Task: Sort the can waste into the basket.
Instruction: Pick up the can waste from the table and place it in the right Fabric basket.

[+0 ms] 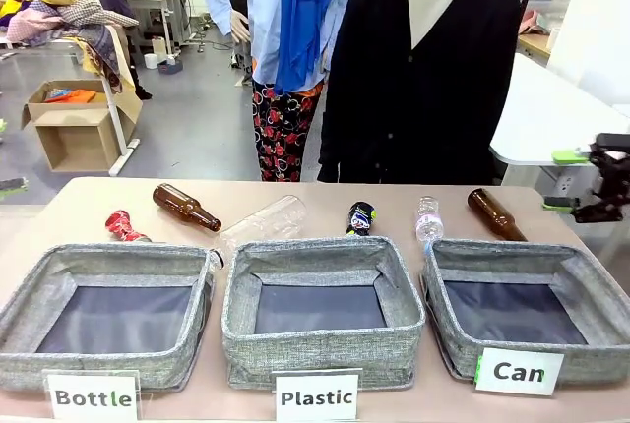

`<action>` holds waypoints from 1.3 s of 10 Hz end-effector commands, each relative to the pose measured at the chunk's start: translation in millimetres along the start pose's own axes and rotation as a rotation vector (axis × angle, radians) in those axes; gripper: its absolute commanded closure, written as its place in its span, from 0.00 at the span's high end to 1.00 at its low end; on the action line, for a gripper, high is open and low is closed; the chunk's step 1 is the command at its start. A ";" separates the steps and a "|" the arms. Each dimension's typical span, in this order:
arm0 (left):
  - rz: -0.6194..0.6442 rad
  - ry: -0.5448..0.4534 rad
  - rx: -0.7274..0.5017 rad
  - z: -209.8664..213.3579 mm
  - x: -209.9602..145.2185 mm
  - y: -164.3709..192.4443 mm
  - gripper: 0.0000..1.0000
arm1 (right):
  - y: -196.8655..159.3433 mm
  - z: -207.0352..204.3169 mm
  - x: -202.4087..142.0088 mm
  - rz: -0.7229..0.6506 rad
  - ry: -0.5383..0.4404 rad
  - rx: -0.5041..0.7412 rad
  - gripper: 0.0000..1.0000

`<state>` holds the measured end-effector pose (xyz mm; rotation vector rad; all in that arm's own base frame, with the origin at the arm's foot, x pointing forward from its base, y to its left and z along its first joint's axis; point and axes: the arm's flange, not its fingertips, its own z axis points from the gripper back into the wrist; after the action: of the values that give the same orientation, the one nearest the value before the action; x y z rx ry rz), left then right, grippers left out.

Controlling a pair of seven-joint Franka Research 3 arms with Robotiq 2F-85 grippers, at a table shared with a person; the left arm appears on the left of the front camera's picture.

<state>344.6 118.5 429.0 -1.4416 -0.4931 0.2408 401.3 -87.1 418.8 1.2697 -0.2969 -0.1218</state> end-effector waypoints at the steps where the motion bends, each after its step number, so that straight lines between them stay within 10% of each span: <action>1: -0.020 0.008 -0.005 1.6 -1.0 0.1 1.00 | 53.8 -54.9 7.6 0.028 0.134 -0.222 1.00; 7: -0.020 0.008 -0.005 1.6 -1.0 0.1 1.00 | 134.8 -243.6 -6.8 0.307 0.165 -0.878 1.00; 13: -0.020 0.008 -0.005 1.6 -1.0 0.1 1.00 | 131.3 -268.3 -33.0 0.358 0.046 -0.960 1.00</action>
<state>344.9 118.4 429.0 -1.4395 -0.4929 0.2401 446.6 200.9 471.5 0.3191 -0.3033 0.1430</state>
